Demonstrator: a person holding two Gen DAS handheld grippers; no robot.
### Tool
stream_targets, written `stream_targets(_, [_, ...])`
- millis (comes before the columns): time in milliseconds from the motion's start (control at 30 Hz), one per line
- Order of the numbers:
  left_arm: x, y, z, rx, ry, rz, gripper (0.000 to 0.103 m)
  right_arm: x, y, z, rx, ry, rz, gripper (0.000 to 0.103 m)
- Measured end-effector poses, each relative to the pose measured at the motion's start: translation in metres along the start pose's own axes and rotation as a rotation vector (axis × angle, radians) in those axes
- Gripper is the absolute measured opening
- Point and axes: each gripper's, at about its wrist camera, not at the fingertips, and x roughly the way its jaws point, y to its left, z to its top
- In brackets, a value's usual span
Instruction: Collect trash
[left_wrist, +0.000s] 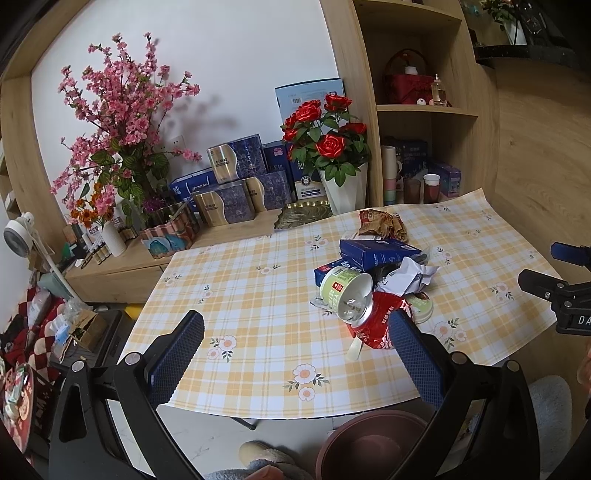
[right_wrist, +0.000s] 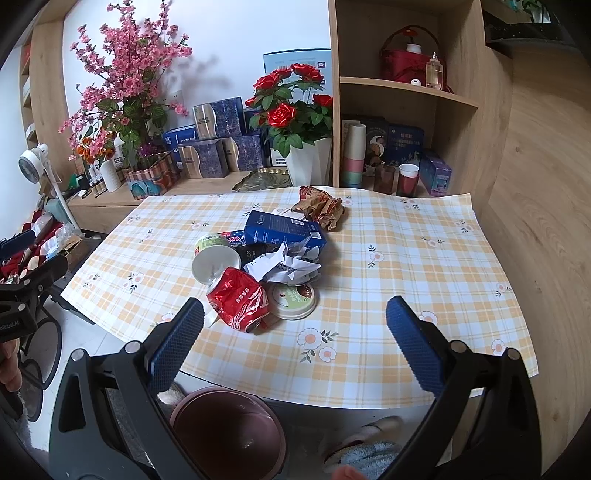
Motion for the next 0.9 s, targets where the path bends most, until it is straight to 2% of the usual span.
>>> stream_targets(900, [0.0043,0.0044,-0.0005,-0.006,0.015,0.005,0.098,0.0053,0.0065,-0.0006,-0.001,0.004,0.007,0.097])
